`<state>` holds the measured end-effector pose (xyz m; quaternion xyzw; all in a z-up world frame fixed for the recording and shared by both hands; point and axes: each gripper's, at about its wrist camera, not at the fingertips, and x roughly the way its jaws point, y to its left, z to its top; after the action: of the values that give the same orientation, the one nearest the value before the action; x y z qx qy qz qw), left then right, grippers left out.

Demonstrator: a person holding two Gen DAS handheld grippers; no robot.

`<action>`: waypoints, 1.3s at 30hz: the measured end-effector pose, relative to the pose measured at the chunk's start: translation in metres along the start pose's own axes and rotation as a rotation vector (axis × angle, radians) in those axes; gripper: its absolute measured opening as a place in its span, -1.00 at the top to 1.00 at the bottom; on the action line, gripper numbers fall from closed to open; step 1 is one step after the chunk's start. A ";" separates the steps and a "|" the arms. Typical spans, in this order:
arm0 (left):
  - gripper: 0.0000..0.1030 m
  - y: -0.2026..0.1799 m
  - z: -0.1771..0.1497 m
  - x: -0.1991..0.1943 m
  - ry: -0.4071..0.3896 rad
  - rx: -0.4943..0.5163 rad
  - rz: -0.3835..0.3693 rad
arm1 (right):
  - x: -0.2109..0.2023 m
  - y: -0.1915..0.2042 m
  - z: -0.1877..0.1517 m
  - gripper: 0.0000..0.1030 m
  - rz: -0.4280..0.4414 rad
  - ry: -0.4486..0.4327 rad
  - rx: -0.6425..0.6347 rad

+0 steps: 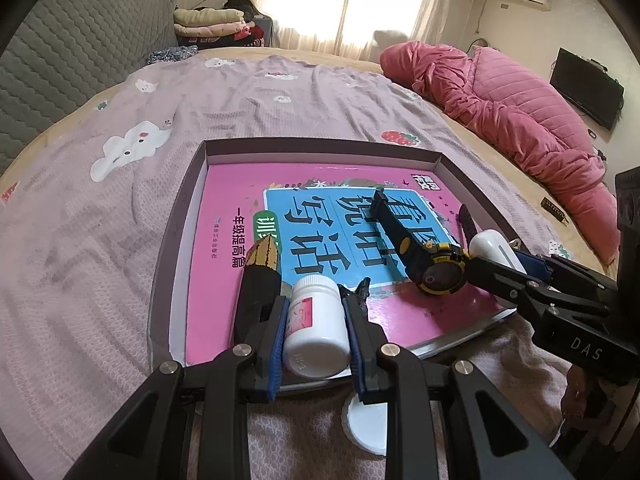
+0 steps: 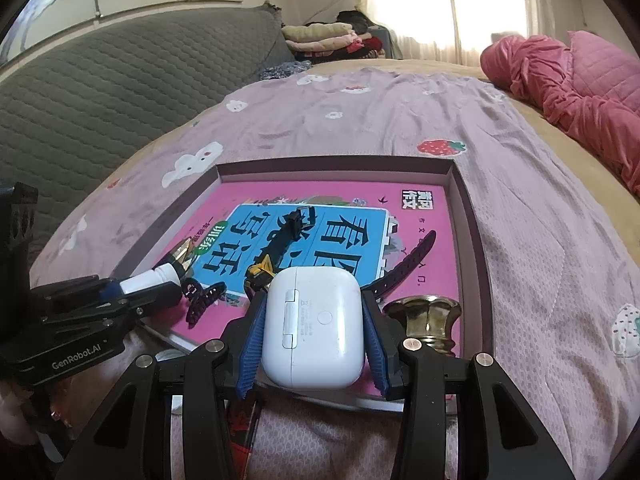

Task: Organize rigid objects
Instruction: 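Lower the pill bottle onto the pink book with the left tool while the right tool lowers the earbud case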

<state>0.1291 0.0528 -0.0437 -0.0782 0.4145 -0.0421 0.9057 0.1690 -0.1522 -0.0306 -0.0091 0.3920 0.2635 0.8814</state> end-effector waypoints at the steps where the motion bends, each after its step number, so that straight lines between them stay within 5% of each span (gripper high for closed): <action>1: 0.48 0.000 0.000 0.001 0.001 0.000 0.000 | 0.001 0.000 0.000 0.11 0.000 0.000 -0.004; 39: 0.47 -0.002 -0.001 0.005 0.017 0.022 0.012 | 0.007 0.003 -0.008 0.12 -0.020 0.047 -0.024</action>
<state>0.1316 0.0502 -0.0475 -0.0655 0.4223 -0.0419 0.9031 0.1663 -0.1477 -0.0405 -0.0300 0.4090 0.2589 0.8745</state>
